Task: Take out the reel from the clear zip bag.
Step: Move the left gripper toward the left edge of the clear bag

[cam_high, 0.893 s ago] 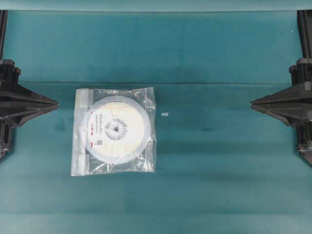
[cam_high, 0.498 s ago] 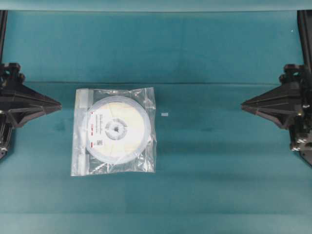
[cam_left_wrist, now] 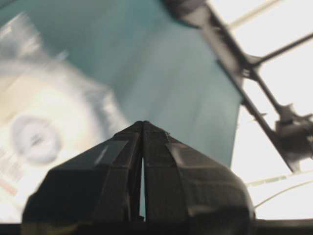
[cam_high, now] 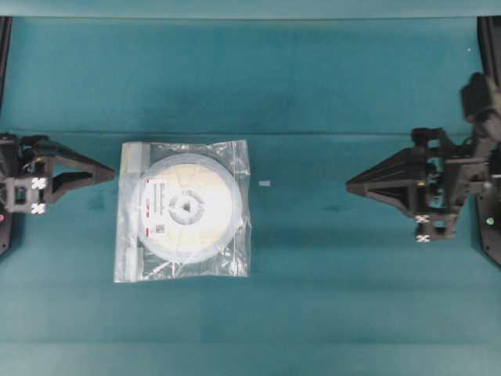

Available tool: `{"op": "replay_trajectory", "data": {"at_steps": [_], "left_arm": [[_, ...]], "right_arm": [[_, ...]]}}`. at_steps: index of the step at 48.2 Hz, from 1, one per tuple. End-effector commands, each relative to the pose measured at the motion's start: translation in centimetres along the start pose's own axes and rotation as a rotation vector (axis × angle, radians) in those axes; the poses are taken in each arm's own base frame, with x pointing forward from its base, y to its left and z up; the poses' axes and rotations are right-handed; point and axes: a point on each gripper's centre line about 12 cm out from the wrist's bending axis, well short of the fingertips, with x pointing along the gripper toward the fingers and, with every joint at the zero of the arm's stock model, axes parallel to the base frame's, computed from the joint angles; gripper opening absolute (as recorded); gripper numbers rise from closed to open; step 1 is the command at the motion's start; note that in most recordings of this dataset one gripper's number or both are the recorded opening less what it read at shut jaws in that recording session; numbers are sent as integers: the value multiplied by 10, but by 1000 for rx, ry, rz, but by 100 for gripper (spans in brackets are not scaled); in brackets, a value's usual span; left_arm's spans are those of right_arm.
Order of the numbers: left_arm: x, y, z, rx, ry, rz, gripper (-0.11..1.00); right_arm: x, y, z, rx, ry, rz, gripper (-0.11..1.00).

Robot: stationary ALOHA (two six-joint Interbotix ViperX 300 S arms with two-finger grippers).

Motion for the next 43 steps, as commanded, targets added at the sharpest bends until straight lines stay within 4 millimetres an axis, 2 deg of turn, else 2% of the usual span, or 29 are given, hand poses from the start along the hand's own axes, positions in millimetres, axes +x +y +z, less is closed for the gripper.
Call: {"op": "replay_trajectory", "data": {"at_steps": [1,12,17,22,31,35,37,43], "left_arm": [[3,7,-4,-11,16,29,-1],[7,47,-33,-24,127,187,-1],[7,66,-48,-25,182,257,5],[9,74,-54,-31,199,283,21],[14,83,-58,-44,209,321,76],[15,87,-61,-46,221,337,94],[16,89,-62,-44,225,340,97],[19,93,-66,-46,209,319,89]], "right_arm": [[12,2,4,29,5,-9,0],[32,1,0,35,45,-37,0],[38,0,0,37,55,-45,0],[43,0,-1,37,63,-50,0],[44,-1,-3,38,71,-56,0],[44,-1,-3,38,71,-56,0],[44,-1,-3,38,71,-56,0],[44,-1,-3,38,71,-56,0]]}}
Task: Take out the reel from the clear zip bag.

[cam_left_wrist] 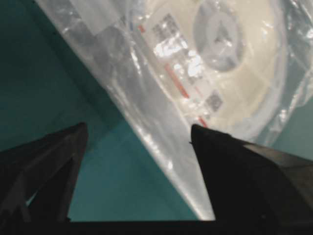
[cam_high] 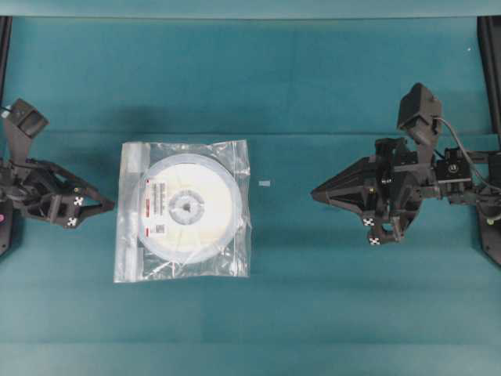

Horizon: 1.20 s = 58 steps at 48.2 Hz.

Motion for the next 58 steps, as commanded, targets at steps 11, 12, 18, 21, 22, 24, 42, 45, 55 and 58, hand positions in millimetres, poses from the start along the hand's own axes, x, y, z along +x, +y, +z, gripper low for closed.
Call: {"op": "replay_trajectory", "data": {"at_steps": [11,12,18,21,22,24,42,45,55,58], "left_arm": [[14,1,0,-1,-53,-73,90],[16,0,0,-1,-54,-75,90],[26,1,-1,-1,-41,-61,90],[31,2,-1,-2,-34,-51,90],[33,1,0,-1,-36,-54,90],[36,-1,1,-2,-39,-55,89],[48,-5,4,1,-30,-45,75],[47,-5,4,1,-30,-45,72],[46,-5,4,4,-32,-49,48],[46,-6,5,2,-33,-50,40]], "right_arm": [[0,4,6,12,-20,12,0],[0,4,6,13,-20,12,0],[0,4,6,13,-20,12,0],[0,4,6,14,-19,12,0],[0,4,6,14,-18,14,0],[0,5,5,16,-18,14,0],[0,6,3,23,-11,16,0],[0,4,2,28,-4,10,0],[-1,1,-4,39,29,-8,0],[-1,0,-5,40,34,-11,0]]}}
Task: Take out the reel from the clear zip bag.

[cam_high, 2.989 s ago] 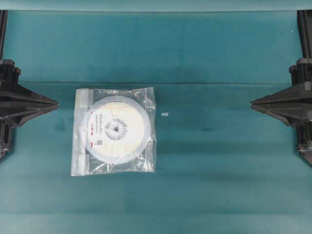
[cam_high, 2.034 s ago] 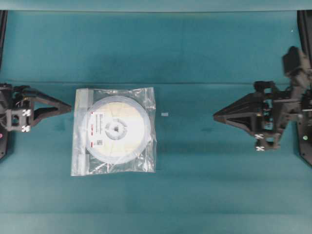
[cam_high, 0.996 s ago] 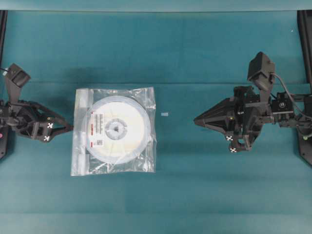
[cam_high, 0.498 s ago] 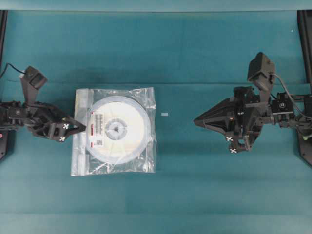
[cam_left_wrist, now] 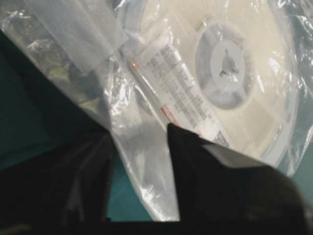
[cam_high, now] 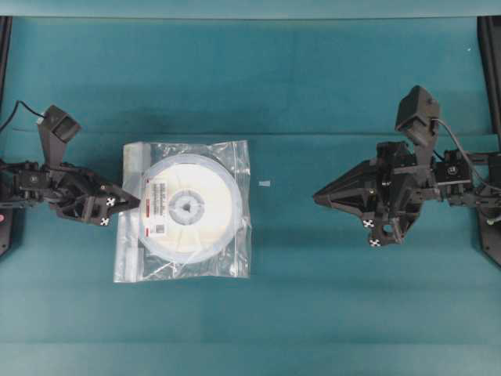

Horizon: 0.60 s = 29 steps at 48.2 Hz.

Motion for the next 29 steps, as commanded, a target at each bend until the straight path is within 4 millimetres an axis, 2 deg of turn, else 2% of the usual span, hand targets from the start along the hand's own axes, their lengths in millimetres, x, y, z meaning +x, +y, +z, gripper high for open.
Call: {"op": "replay_trajectory", "data": {"at_steps": [1,7,13,24,29], "left_arm": [[1,-5,2,8,-9,-18,37],[1,-5,3,11,-10,-19,19],[1,-4,2,16,-5,-12,9],[1,0,-1,16,24,26,3],[2,-1,0,16,24,26,3]], "right_arm": [[0,1,1,13,-2,3,0],[2,-2,-4,26,17,-10,0],[11,-11,-15,92,91,-72,0],[43,-20,-28,172,211,-174,1],[60,-18,-26,176,220,-185,1]]}}
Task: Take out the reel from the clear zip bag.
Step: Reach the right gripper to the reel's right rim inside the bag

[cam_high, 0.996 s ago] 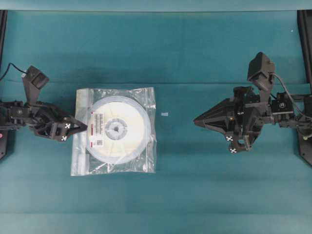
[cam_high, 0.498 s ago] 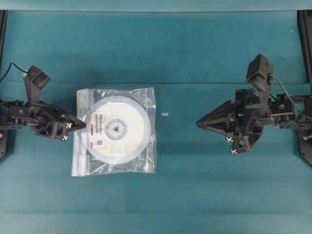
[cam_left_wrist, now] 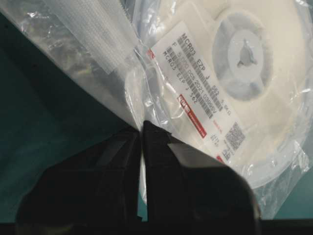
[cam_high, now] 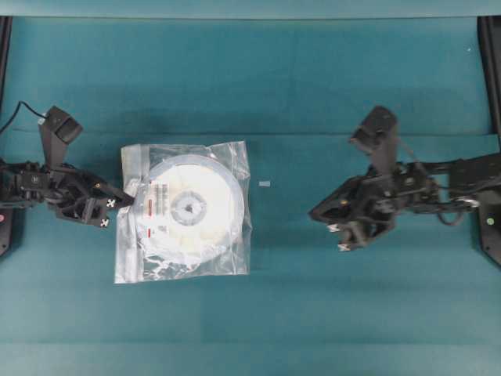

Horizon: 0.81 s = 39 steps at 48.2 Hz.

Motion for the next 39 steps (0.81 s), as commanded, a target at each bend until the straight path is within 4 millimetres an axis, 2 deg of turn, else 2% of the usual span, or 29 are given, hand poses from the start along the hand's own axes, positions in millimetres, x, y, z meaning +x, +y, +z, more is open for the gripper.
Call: {"op": "replay_trajectory", "data": {"at_steps": [1,13,26,39], "left_arm": [[1,-4,2,4,-5,-10,3],[1,-2,1,4,1,-1,3],[1,3,-2,4,23,27,3],[1,3,-3,5,26,31,3]], "right_arm": [[13,9,11,21,-11,5,1],[44,13,27,39,-10,-23,7],[65,12,38,54,-17,-39,21],[81,22,50,57,-33,-26,36]]}}
